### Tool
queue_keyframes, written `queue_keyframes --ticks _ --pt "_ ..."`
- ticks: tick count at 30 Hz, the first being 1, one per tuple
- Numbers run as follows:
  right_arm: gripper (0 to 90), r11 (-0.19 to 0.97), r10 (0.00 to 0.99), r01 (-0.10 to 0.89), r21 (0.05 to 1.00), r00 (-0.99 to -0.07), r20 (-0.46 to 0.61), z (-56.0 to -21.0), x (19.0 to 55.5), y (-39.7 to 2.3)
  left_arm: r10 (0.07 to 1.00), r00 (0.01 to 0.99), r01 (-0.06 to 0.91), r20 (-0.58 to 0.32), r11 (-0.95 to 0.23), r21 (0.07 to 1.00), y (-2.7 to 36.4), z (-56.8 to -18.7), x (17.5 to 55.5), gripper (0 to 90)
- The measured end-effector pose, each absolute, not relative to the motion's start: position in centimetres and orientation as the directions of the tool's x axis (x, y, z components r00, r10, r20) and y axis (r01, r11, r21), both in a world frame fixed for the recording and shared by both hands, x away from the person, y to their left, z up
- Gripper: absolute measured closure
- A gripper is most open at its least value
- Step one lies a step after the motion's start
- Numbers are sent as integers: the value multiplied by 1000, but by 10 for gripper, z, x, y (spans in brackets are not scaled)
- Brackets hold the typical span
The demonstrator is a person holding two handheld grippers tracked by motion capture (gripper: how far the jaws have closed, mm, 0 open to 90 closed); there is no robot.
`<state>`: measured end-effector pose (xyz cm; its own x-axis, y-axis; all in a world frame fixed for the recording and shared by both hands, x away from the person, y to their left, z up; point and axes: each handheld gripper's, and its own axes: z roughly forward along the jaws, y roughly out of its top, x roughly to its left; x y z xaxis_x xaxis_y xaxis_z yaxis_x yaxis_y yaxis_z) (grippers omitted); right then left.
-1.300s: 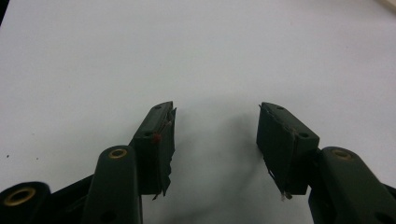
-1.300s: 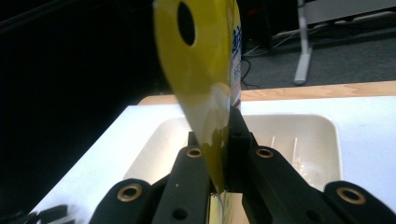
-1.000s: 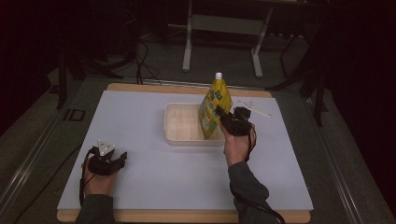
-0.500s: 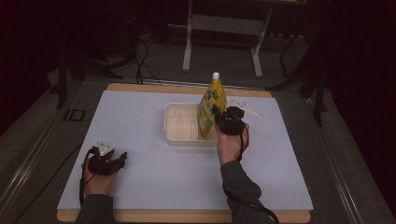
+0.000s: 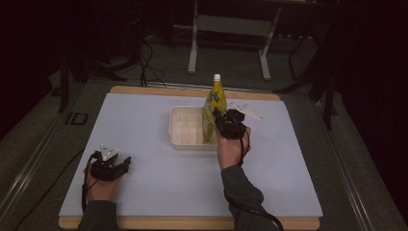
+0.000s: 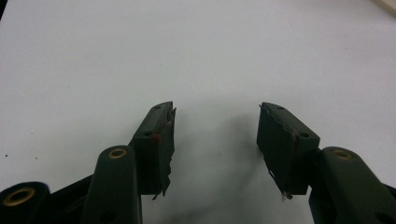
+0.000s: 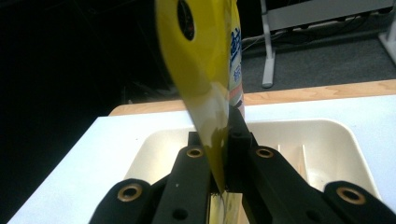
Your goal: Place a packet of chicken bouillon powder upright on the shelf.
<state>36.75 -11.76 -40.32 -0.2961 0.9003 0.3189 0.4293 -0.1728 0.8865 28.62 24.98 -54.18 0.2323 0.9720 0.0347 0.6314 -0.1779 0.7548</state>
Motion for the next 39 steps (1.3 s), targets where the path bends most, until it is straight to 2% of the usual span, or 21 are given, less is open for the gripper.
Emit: queue_keyframes --ticks 19,30,39 --pt "900 -131 921 393 910 -292 258 -406 364 -121 972 231 634 34 -177 753 250 -542 286 459" --pt "900 -151 924 406 901 -267 275 -411 366 -125 972 231 632 32 -175 755 250 -542 286 458" --pt "900 -139 917 408 902 -292 273 -415 368 -115 972 234 631 32 -177 756 250 -542 286 458"
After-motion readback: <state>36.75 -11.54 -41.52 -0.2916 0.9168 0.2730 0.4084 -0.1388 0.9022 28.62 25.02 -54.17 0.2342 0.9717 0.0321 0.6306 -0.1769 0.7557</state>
